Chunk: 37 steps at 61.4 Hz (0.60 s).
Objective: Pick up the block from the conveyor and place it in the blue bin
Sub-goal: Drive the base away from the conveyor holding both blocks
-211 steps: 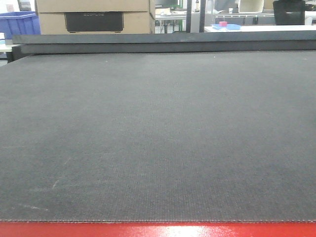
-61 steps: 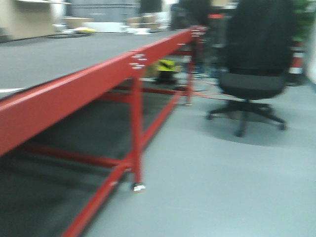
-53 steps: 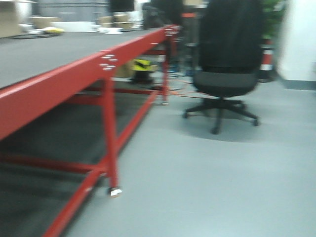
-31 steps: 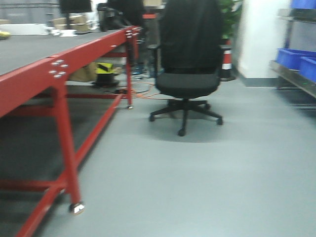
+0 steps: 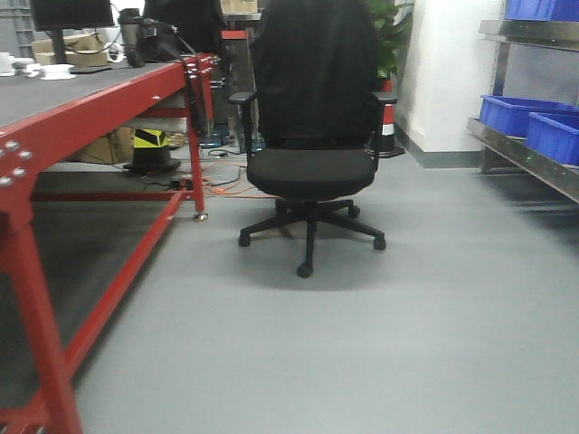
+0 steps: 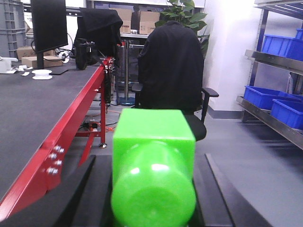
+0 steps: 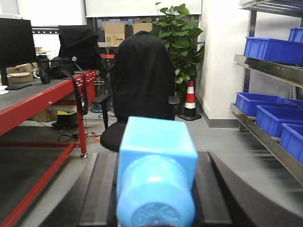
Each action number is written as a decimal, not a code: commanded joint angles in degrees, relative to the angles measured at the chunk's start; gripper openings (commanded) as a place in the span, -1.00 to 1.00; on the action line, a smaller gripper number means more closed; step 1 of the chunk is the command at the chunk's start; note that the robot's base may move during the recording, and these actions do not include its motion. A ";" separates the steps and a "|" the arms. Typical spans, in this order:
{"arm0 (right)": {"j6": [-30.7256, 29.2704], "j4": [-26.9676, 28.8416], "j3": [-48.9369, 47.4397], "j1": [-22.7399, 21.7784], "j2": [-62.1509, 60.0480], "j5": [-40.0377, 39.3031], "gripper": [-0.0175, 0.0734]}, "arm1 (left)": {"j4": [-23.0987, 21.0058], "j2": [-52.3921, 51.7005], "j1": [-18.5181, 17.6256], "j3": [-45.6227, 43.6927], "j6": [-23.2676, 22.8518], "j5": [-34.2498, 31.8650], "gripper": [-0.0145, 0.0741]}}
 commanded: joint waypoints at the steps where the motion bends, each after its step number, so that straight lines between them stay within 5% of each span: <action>1: -0.44 -0.45 0.04 -0.04 -0.33 -1.16 -0.97 | -0.23 -0.16 -0.25 -0.04 0.00 -1.09 -0.92; 37: -0.44 -0.45 0.04 -0.04 -0.33 -1.16 -0.97 | -0.23 -0.16 -0.25 -0.04 0.00 -1.09 -0.92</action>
